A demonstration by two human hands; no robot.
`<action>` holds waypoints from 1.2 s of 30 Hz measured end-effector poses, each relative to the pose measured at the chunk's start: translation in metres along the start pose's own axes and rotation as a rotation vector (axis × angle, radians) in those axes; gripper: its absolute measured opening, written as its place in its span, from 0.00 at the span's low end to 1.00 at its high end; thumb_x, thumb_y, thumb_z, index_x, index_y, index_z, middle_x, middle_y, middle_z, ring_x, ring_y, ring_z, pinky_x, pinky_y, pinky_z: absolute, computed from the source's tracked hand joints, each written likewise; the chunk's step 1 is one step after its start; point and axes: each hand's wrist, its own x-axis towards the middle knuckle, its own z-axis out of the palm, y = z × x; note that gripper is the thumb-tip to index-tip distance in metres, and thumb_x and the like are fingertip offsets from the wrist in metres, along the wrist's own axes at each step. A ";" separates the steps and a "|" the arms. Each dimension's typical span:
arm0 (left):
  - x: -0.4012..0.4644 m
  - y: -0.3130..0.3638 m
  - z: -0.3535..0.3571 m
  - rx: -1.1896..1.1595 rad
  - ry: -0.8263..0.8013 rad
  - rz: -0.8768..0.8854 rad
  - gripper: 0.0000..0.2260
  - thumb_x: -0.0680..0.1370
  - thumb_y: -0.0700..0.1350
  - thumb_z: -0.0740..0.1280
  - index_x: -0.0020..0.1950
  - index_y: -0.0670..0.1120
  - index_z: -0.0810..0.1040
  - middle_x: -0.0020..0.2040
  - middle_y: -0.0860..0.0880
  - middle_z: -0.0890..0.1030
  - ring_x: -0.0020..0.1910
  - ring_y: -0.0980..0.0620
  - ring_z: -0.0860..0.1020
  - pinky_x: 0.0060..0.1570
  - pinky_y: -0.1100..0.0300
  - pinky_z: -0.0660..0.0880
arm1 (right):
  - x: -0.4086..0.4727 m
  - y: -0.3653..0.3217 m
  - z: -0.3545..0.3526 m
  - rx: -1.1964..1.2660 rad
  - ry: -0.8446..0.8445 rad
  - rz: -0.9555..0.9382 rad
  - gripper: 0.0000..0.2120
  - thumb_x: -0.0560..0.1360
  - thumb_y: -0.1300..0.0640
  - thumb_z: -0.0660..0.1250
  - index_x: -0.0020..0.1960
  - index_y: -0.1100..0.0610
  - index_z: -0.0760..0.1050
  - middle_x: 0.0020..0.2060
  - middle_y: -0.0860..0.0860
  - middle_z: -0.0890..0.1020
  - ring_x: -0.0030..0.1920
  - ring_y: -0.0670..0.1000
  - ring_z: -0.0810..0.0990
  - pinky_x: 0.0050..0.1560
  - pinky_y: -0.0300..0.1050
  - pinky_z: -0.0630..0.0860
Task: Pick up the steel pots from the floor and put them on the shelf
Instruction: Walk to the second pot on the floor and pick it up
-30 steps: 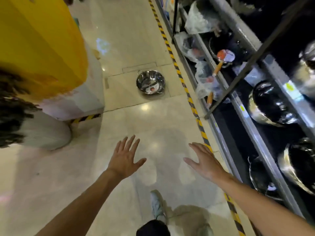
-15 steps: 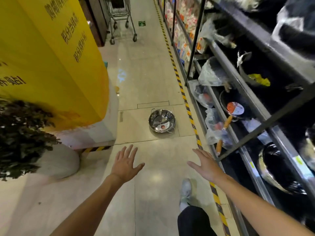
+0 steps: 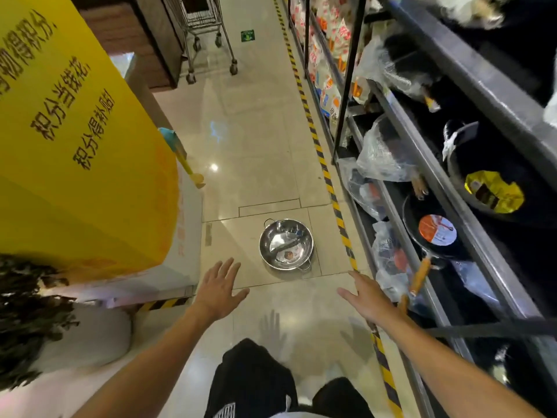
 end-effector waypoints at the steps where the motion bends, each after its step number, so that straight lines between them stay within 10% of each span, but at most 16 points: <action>1: 0.022 -0.006 -0.006 -0.004 -0.007 0.004 0.35 0.78 0.67 0.51 0.80 0.52 0.47 0.81 0.50 0.47 0.80 0.46 0.46 0.76 0.48 0.46 | 0.016 -0.004 -0.003 0.010 0.000 0.016 0.36 0.78 0.37 0.63 0.80 0.53 0.59 0.77 0.54 0.65 0.77 0.55 0.63 0.73 0.52 0.64; 17: 0.426 -0.147 0.013 0.040 -0.297 0.188 0.33 0.80 0.63 0.54 0.80 0.50 0.49 0.81 0.49 0.49 0.79 0.44 0.49 0.77 0.49 0.49 | 0.302 -0.082 0.086 0.162 -0.051 0.474 0.34 0.79 0.41 0.65 0.79 0.54 0.61 0.76 0.54 0.67 0.75 0.55 0.65 0.73 0.49 0.63; 27: 0.631 -0.177 0.247 0.087 -0.423 0.306 0.35 0.79 0.59 0.59 0.80 0.48 0.50 0.81 0.45 0.53 0.78 0.44 0.54 0.75 0.51 0.52 | 0.535 0.035 0.283 0.433 0.062 0.688 0.44 0.75 0.43 0.71 0.82 0.50 0.50 0.77 0.54 0.63 0.74 0.56 0.67 0.61 0.47 0.68; 36: 0.774 -0.172 0.429 -0.148 -0.154 0.264 0.45 0.75 0.64 0.65 0.80 0.49 0.41 0.81 0.45 0.44 0.78 0.42 0.53 0.70 0.46 0.62 | 0.658 0.142 0.416 0.407 0.338 0.753 0.49 0.74 0.37 0.69 0.82 0.51 0.42 0.80 0.55 0.58 0.76 0.59 0.65 0.66 0.56 0.71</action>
